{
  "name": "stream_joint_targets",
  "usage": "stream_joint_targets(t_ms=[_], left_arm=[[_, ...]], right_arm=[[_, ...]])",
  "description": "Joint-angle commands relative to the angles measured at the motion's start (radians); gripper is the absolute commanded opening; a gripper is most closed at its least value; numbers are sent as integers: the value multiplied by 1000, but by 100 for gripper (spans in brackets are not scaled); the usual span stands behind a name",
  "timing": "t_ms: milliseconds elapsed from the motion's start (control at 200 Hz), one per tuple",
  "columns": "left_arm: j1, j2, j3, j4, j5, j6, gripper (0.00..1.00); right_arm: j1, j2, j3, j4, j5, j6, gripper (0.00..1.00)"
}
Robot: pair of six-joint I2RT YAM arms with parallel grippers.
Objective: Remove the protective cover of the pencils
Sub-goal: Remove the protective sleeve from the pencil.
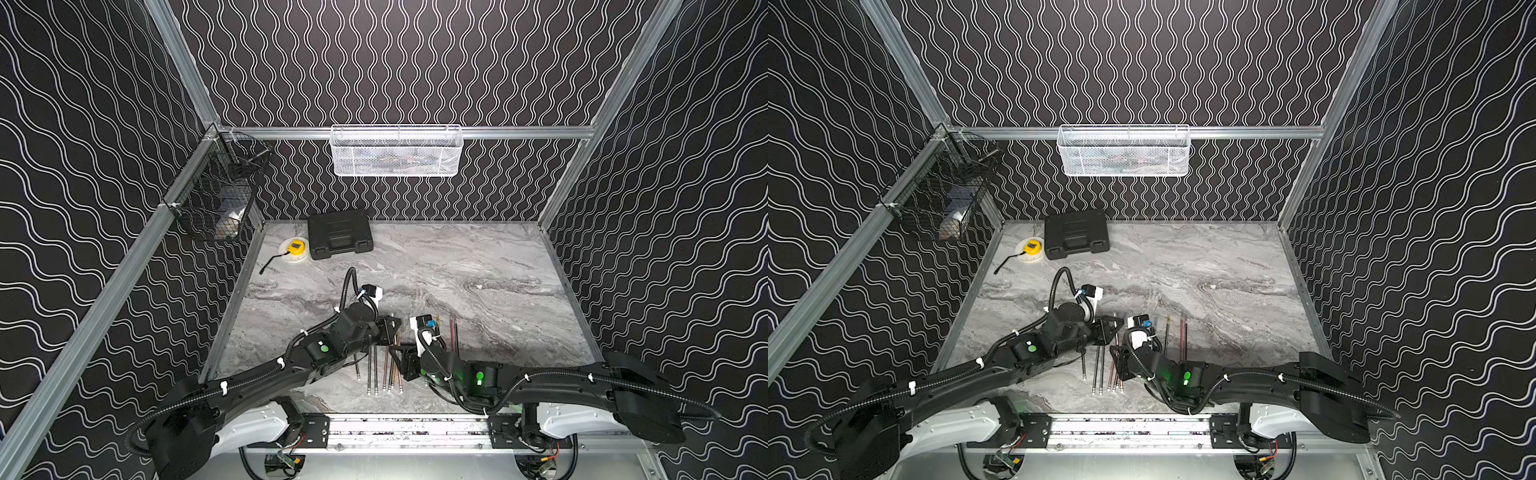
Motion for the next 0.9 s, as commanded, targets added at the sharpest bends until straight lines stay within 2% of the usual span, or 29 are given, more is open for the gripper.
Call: stream_joint_targets(t_ms=[0,375,896], left_arm=[[1,-10,-3,19,-3,2,14],[2,-25,-2,7,-8,4,14],[2,-30,14,-29,-48,14,13]], right_arm=[[1,16,17,15,5,-19,35],[3,26,16,50,-54,-51,0],[66,8,-23,78,-40,-56,0]])
